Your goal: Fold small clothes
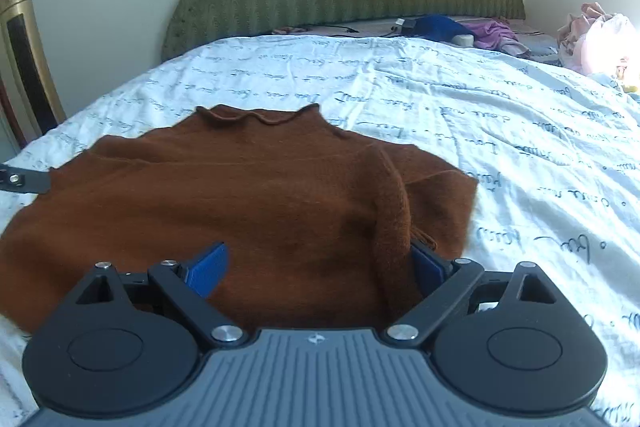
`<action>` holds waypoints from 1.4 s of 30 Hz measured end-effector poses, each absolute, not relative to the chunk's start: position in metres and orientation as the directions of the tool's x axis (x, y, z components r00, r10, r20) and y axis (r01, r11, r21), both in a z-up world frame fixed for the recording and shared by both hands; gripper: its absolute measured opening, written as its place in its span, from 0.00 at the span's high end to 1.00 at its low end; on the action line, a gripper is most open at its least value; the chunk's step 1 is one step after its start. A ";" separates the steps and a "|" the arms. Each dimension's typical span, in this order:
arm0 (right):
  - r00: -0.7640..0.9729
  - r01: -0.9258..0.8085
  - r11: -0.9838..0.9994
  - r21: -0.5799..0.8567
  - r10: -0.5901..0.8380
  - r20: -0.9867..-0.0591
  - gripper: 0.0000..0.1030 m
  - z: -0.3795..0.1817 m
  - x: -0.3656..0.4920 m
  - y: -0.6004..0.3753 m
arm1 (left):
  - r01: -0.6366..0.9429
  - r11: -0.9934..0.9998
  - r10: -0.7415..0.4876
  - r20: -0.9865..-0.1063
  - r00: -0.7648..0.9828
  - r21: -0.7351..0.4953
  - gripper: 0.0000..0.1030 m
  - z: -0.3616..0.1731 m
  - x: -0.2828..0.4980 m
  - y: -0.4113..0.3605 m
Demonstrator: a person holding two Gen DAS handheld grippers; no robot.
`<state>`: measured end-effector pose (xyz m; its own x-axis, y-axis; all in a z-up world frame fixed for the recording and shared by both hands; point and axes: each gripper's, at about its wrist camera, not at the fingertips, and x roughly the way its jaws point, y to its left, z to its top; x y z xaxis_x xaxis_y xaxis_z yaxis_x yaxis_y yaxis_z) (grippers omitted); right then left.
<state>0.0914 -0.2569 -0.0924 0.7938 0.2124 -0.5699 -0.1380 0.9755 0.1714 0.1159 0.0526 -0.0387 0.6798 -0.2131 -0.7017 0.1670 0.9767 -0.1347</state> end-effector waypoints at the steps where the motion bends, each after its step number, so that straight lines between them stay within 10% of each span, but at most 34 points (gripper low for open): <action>1: 0.797 -0.147 0.974 0.174 0.221 -0.562 0.08 -0.090 0.086 -0.248 | 0.170 0.979 -0.198 -0.709 0.676 -0.110 0.00 -0.040 0.119 0.046; 12: 0.823 -0.185 0.977 -0.107 0.095 -0.560 0.07 -0.094 0.075 -0.189 | 0.146 0.989 -0.104 -0.776 0.622 -0.015 0.00 -0.081 0.146 0.019; 16: 0.783 -0.081 0.978 0.194 0.183 -0.594 0.00 -0.108 0.096 -0.277 | 0.154 0.988 -0.110 -0.768 0.631 -0.014 0.00 -0.081 0.143 0.020; 19: 0.786 0.031 0.996 0.087 0.030 -0.618 0.00 -0.097 0.088 -0.279 | 0.151 0.989 -0.106 -0.767 0.633 -0.013 0.00 -0.081 0.141 0.020; 26: 0.826 -0.157 0.981 0.115 0.194 -0.529 0.00 -0.082 0.055 -0.226 | 0.151 0.988 -0.105 -0.769 0.630 -0.012 0.00 -0.081 0.141 0.019; 31: 0.759 -0.183 0.983 -0.033 0.120 -0.640 0.00 -0.110 0.065 -0.192 | 0.155 0.988 -0.106 -0.768 0.631 -0.008 0.00 -0.081 0.141 0.018; 42: 0.766 -0.213 0.965 0.150 0.260 -0.588 0.00 -0.084 0.050 -0.164 | 0.157 0.986 -0.145 -0.778 0.612 -0.061 0.00 -0.062 0.120 0.042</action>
<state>0.0498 -0.1636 -0.0839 0.7662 0.2602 -0.5875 -0.2126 0.9655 0.1503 0.1196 0.0421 -0.0620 0.6118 -0.1454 -0.7775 0.1565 0.9858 -0.0612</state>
